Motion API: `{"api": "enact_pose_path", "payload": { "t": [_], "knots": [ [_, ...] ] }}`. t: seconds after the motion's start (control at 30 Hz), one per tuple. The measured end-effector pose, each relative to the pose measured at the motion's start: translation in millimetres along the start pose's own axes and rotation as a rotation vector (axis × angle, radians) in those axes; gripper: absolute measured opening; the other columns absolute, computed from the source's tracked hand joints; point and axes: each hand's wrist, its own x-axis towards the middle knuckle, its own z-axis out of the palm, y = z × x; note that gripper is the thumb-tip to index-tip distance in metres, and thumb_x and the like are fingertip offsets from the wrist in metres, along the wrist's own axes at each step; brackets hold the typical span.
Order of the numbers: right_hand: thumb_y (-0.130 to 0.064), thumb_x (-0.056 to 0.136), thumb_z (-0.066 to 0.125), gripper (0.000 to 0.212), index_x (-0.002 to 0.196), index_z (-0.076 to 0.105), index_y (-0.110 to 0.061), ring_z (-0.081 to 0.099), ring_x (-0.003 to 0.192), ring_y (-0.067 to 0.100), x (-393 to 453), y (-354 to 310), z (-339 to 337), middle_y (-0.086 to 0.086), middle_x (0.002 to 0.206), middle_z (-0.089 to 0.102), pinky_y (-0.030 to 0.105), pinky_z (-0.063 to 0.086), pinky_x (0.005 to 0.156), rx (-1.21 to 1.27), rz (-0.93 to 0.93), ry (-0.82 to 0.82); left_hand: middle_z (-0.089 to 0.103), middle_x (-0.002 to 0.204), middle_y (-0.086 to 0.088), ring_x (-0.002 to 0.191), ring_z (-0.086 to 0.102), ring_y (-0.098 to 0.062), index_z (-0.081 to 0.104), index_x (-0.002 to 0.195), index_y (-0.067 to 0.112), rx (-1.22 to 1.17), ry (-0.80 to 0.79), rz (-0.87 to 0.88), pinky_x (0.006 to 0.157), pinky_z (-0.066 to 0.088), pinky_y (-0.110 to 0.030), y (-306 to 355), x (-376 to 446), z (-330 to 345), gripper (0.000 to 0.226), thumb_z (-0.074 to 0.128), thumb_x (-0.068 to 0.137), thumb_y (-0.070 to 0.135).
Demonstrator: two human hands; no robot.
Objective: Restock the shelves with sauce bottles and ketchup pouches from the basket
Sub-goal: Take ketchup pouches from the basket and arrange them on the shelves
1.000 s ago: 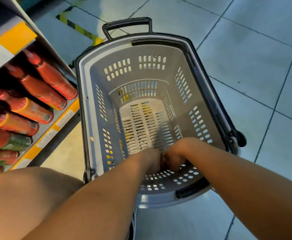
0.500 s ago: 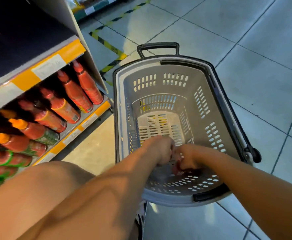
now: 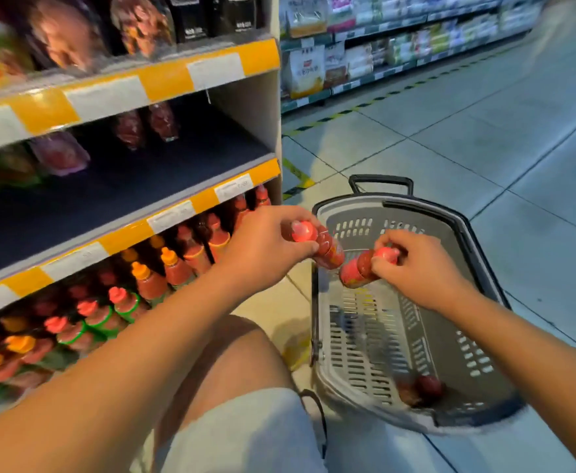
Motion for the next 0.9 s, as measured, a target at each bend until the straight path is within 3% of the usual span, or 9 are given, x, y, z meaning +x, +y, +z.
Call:
{"api": "enact_pose_path", "payload": {
  "t": [0.1,0.17,0.4,0.5,0.6,0.67,0.77,0.87,0.9],
  "knots": [
    [-0.025,0.082,0.063,0.005,0.081,0.068,-0.025,0.06,0.065,0.016,4,-66,6,-0.003,0.072,0.067,0.036,0.05,0.063,0.095,-0.121,0.002,0.074,0.074,0.008,0.057,0.068,-0.005,0.077,0.103,0.032,-0.09,0.124,-0.074,0.052,0.052,-0.023,-7,-38,-78,0.022,0.083,0.085,0.022],
    [-0.02,0.084,0.066,0.007,0.083,0.07,-0.025,0.063,0.07,0.021,3,-112,16,0.0,0.076,0.069,0.037,0.051,0.065,0.139,-0.193,0.0,0.076,0.075,0.006,0.061,0.072,-0.013,0.077,0.101,0.034,-0.06,0.21,-0.095,0.061,0.06,-0.036,-17,-67,-125,0.021,0.083,0.084,0.025],
    [-0.025,0.084,0.073,0.013,0.082,0.069,-0.037,0.066,0.074,0.02,-13,-266,81,-0.001,0.079,0.072,0.038,0.052,0.07,0.192,-0.442,-0.111,0.076,0.074,0.004,0.061,0.069,-0.017,0.078,0.101,0.028,-0.006,0.468,-0.178,0.065,0.053,-0.025,-79,-192,-254,0.021,0.084,0.083,0.018],
    [-0.04,0.081,0.066,0.01,0.088,0.069,-0.035,0.069,0.063,0.019,-23,-324,122,-0.001,0.078,0.072,0.044,0.057,0.063,0.215,-0.523,-0.219,0.076,0.075,0.005,0.06,0.065,-0.011,0.078,0.1,0.026,-0.029,0.604,-0.255,0.061,0.05,-0.015,-116,-254,-284,0.023,0.084,0.083,0.011],
    [-0.035,0.084,0.068,0.007,0.09,0.071,-0.033,0.065,0.056,0.014,-34,-374,166,-0.005,0.072,0.07,0.036,0.056,0.054,0.204,-0.597,-0.292,0.077,0.077,0.014,0.064,0.066,-0.003,0.078,0.099,0.031,-0.043,0.712,-0.374,0.066,0.057,-0.027,-157,-314,-304,0.026,0.085,0.082,0.012],
    [-0.031,0.086,0.07,0.005,0.09,0.072,-0.033,0.066,0.064,0.011,-44,-406,198,-0.007,0.074,0.071,0.032,0.054,0.059,0.193,-0.651,-0.343,0.074,0.071,0.019,0.062,0.066,0.003,0.078,0.099,0.03,-0.032,0.791,-0.455,0.069,0.058,-0.028,-185,-353,-315,0.026,0.086,0.08,0.015],
    [-0.031,0.088,0.072,0.012,0.098,0.074,-0.036,0.067,0.075,0.007,-60,-449,249,-0.011,0.082,0.073,0.03,0.054,0.067,0.135,-0.731,-0.432,0.075,0.074,0.011,0.067,0.066,-0.004,0.079,0.101,0.025,-0.047,0.947,-0.548,0.071,0.058,-0.029,-220,-405,-324,0.026,0.088,0.078,0.015],
    [-0.029,0.091,0.071,0.007,0.094,0.072,-0.035,0.059,0.054,0.004,-77,-485,299,-0.018,0.061,0.064,0.021,0.039,0.054,0.111,-0.792,-0.557,0.077,0.081,0.014,0.072,0.069,-0.006,0.077,0.098,0.029,-0.042,1.062,-0.633,0.065,0.054,-0.016,-252,-444,-325,0.026,0.088,0.079,0.016],
    [-0.026,0.092,0.071,0.009,0.092,0.07,-0.036,0.057,0.049,0.003,-83,-495,315,-0.021,0.058,0.062,0.02,0.038,0.051,0.098,-0.808,-0.594,0.077,0.081,0.012,0.074,0.07,-0.009,0.077,0.098,0.031,-0.043,1.091,-0.674,0.066,0.055,-0.02,-263,-455,-324,0.025,0.088,0.079,0.018]
  ]
}}
